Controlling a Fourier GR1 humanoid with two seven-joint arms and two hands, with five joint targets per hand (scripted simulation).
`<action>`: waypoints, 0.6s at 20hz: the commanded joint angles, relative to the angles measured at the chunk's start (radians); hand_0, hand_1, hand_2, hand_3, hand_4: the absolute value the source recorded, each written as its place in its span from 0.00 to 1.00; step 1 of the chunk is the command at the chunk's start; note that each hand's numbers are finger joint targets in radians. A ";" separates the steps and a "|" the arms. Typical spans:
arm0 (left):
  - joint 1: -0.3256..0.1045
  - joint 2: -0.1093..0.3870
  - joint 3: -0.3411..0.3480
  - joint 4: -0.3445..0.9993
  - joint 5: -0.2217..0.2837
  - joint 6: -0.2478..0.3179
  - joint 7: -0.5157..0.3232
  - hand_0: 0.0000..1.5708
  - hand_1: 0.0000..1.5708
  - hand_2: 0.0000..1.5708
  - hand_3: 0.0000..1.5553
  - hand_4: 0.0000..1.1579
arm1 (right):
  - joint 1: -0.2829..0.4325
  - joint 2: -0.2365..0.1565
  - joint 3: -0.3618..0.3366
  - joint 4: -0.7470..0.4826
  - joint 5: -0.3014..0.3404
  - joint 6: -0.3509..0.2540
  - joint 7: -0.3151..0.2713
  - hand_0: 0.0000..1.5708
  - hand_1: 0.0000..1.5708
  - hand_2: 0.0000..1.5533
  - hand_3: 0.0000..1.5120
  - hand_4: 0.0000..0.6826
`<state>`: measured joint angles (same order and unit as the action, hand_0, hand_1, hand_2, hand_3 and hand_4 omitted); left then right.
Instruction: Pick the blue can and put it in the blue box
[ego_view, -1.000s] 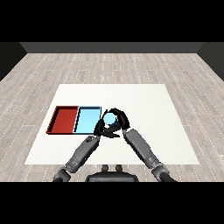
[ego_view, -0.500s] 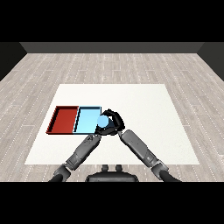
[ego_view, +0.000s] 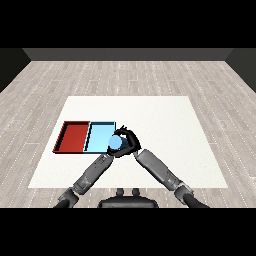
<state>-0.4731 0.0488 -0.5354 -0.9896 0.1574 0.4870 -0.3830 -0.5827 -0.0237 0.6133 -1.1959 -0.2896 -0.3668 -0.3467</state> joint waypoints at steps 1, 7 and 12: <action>-0.043 -0.046 0.010 -0.004 0.105 0.046 -0.051 0.44 0.44 0.51 0.34 0.62 | -0.054 0.023 -0.063 0.038 -0.041 0.085 0.010 0.92 0.92 0.94 0.92 0.89; -0.024 -0.036 0.024 -0.028 0.069 -0.003 -0.017 0.41 0.41 0.48 0.33 0.58 | -0.069 0.023 -0.002 0.008 -0.095 0.004 0.032 0.91 0.91 0.94 0.92 0.87; 0.015 -0.047 -0.004 -0.031 0.185 -0.013 -0.022 0.75 0.75 0.75 0.66 0.54 | -0.065 0.022 0.004 0.019 -0.075 -0.016 0.035 0.91 0.91 0.94 0.92 0.85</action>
<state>-0.4598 0.0338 -0.5313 -0.9938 0.2775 0.4955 -0.4307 -0.6071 -0.0267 0.6176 -1.1829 -0.3412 -0.3615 -0.3503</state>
